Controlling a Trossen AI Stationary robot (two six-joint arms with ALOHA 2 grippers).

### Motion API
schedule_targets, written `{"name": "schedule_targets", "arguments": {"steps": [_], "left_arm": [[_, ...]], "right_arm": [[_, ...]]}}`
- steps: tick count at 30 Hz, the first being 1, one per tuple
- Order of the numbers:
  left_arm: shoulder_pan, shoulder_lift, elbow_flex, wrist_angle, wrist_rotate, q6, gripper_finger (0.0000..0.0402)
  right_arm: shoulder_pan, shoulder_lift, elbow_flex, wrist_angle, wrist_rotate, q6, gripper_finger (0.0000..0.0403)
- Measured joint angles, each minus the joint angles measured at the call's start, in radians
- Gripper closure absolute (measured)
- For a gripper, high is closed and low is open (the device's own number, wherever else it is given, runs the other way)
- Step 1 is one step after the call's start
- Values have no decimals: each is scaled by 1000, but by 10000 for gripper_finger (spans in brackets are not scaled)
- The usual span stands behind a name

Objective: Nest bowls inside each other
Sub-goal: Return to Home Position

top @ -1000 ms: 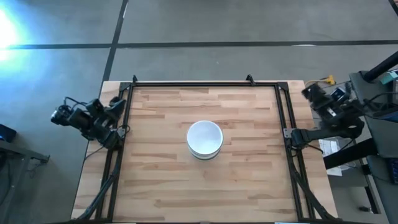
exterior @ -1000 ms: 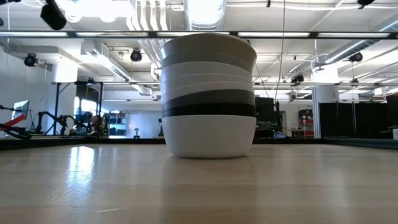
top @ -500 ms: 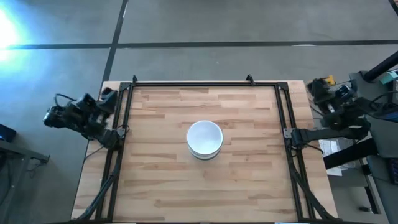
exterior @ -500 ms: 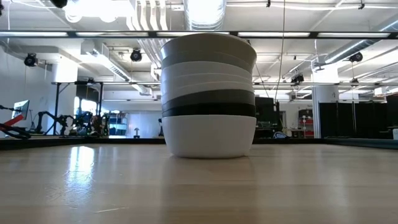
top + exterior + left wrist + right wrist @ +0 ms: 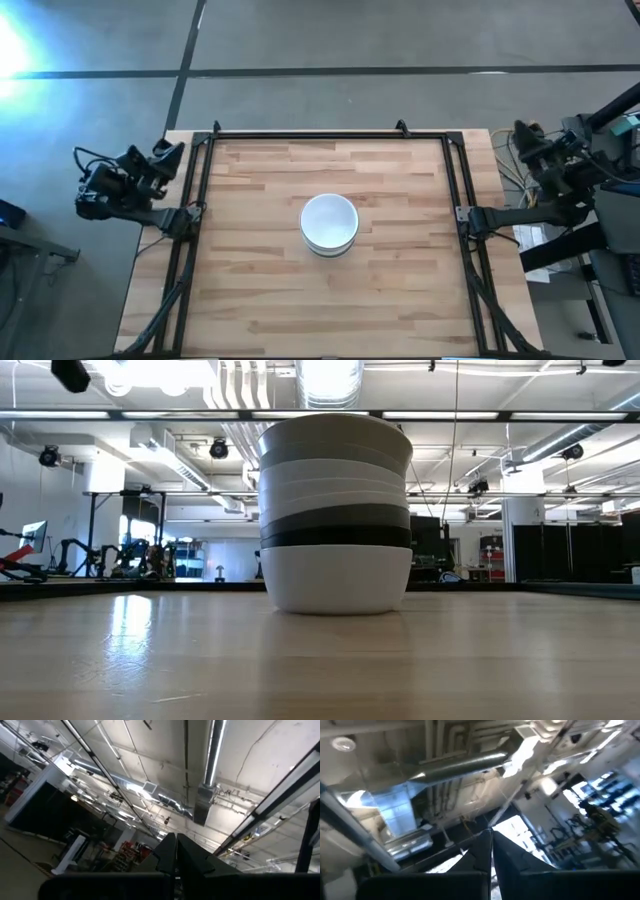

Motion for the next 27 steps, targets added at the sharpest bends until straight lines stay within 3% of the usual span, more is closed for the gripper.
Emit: {"name": "schedule_targets", "arguments": {"steps": [5,7,14,18,23,27], "left_arm": [[-1,-61,4,-113,-68,-10,402],[-2,-59,15,-115,-45,-14,402],[-2,-62,-29,-173,-13,-125,402],[-2,-62,-50,-170,-18,-144,402],[-1,-62,-44,-150,-24,-144,402],[-2,-62,-44,-155,-24,-143,402]], "right_arm": [[59,19,36,-205,26,91,394],[88,12,18,-245,13,152,394],[157,0,-36,-237,-46,225,394],[162,16,-60,-130,-42,240,394],[162,159,-50,50,-76,101,394],[160,334,1,55,-11,63,394]]}}
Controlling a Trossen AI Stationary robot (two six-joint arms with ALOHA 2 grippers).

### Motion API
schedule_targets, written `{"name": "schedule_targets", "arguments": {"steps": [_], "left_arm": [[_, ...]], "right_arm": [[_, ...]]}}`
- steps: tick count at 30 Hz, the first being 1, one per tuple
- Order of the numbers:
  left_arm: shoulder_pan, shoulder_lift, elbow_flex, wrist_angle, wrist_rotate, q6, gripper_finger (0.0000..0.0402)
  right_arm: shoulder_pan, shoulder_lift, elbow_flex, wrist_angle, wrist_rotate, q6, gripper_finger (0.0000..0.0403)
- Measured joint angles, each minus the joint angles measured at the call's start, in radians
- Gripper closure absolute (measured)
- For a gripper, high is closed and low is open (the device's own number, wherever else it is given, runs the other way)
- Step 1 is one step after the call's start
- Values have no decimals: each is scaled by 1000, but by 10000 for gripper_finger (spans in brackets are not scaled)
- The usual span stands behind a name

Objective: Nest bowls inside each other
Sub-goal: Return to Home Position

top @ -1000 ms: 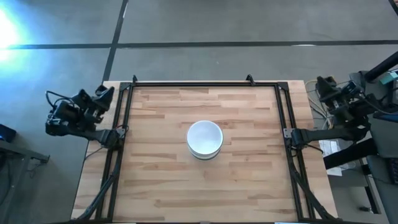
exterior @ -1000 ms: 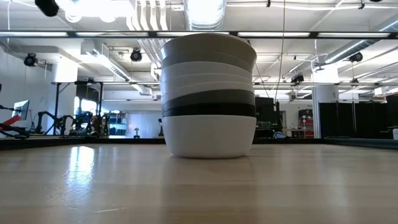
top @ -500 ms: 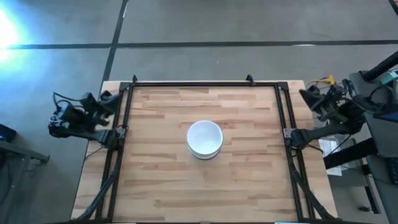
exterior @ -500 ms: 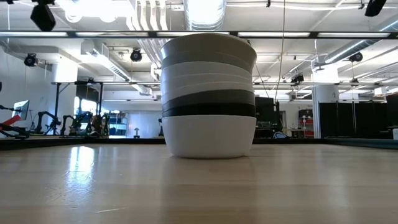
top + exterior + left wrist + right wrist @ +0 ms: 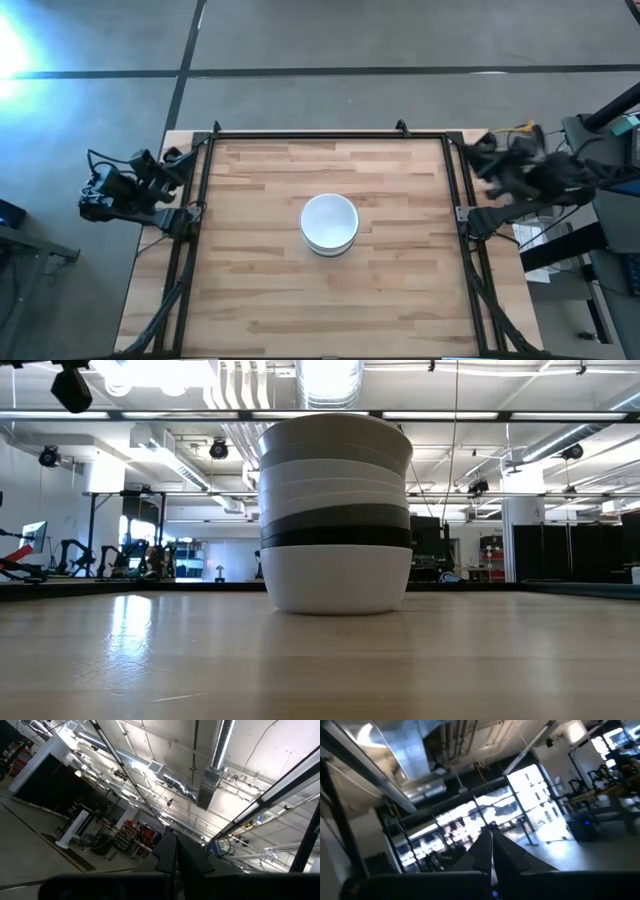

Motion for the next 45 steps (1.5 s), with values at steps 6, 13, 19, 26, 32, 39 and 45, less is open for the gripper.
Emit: {"name": "schedule_targets", "arguments": {"steps": [6,13,19,26,32,39,45], "left_arm": [[0,0,0,0,0,0,402],[0,0,0,1,0,0,402],[0,0,0,26,24,0,402],[0,0,0,24,27,27,402],[0,0,0,23,-4,60,402],[0,-1,2,22,-18,79,402],[0,-1,2,22,-20,79,402]], "right_arm": [[-29,240,96,-13,-145,75,394],[-322,386,269,-12,-681,202,394],[-687,414,263,-28,-1091,384,394],[-831,181,79,86,-1115,536,394],[-830,-123,-64,55,-859,582,394],[-838,-331,-36,-283,-659,543,394],[-879,-314,6,-345,-659,573,394]]}}
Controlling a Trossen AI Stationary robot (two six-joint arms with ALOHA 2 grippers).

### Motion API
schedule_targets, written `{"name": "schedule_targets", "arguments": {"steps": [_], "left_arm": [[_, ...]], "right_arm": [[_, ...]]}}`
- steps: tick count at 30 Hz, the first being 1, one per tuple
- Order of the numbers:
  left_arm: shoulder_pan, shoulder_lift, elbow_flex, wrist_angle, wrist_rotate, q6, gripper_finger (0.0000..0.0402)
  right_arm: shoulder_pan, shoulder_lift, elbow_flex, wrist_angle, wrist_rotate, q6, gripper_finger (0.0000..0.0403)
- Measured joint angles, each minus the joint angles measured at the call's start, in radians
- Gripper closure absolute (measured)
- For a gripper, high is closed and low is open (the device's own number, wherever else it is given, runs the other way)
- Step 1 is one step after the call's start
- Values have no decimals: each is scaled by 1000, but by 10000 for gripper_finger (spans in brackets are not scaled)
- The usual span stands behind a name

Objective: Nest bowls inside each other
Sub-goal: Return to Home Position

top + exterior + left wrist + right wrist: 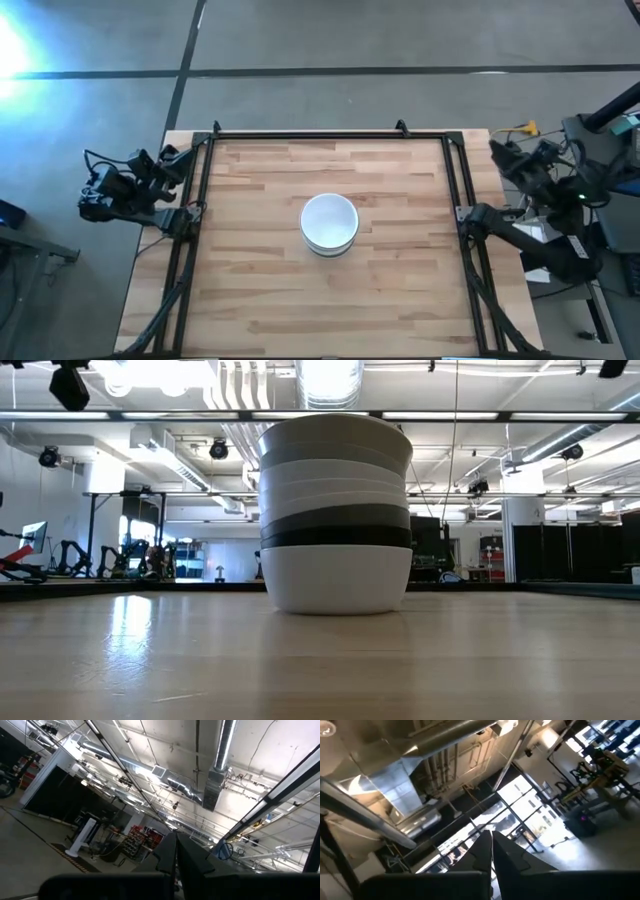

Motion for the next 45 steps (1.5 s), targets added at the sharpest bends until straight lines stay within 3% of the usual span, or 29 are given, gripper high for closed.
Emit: {"name": "schedule_targets", "arguments": {"steps": [9,15,18,24,34,40,42,45], "left_arm": [[0,0,-28,-38,-7,-21,402],[0,0,-97,-38,-21,-114,402],[0,0,-132,-25,-21,-157,402],[0,-1,-175,2,-27,-178,402],[1,-2,-279,2,-47,-279,402],[1,-2,-351,17,-2,-372,402],[1,-2,-381,59,15,-387,402],[1,-2,-402,72,39,-416,402]], "right_arm": [[-113,-19,-137,-25,-6,2,394],[-105,-19,-357,308,22,97,394],[-73,-19,-433,381,39,125,394],[61,-20,-518,427,205,104,394],[412,-20,-627,480,497,48,394],[580,-21,-687,452,543,74,394],[602,-21,-686,437,612,70,394],[602,-20,-685,433,625,62,394]]}}
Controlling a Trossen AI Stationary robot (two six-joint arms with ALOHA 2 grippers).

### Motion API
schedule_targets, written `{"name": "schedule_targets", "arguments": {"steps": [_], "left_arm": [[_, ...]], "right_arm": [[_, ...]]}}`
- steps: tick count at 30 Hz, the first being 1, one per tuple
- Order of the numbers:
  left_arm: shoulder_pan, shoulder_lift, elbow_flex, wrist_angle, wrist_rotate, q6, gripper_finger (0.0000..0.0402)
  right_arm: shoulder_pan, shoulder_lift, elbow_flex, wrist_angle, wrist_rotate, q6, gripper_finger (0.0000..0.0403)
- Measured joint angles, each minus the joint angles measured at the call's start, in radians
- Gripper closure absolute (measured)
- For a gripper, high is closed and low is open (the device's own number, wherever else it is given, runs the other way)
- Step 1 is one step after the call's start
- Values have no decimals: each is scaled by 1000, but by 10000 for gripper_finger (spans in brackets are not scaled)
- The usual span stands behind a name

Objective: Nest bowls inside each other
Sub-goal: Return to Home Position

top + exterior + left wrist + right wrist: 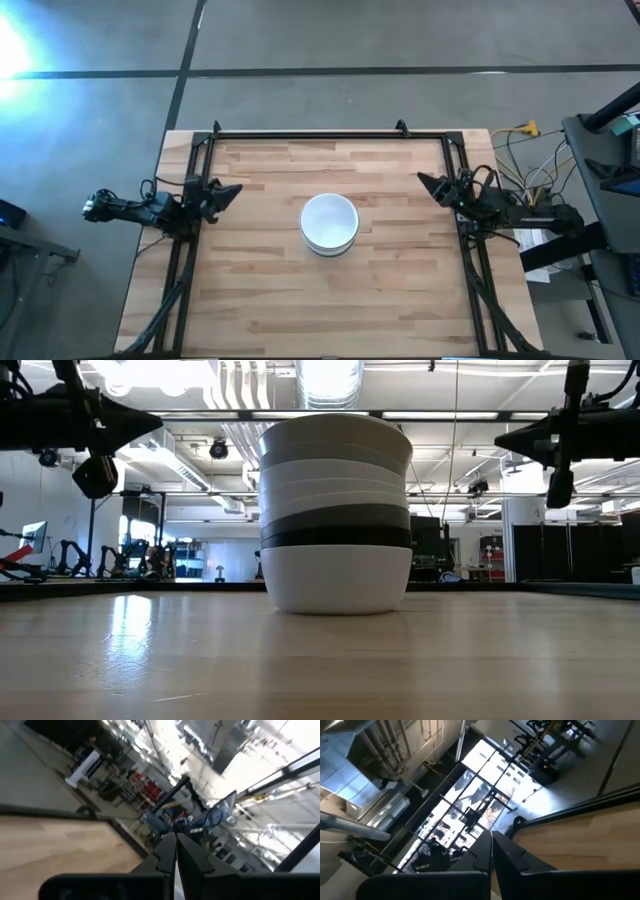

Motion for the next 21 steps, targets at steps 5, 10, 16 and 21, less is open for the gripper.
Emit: {"name": "schedule_targets", "arguments": {"steps": [5,10,16,21], "left_arm": [[0,0,0,-95,84,-56,402],[0,0,-1,-162,170,-82,402],[0,20,-1,-207,226,37,402],[0,55,-2,-210,232,57,402]], "right_arm": [[-1,0,1,-143,-170,67,394],[-1,14,3,-173,-272,17,394],[-1,14,3,-181,-346,-68,394],[-1,15,3,-182,-347,-68,394]]}}
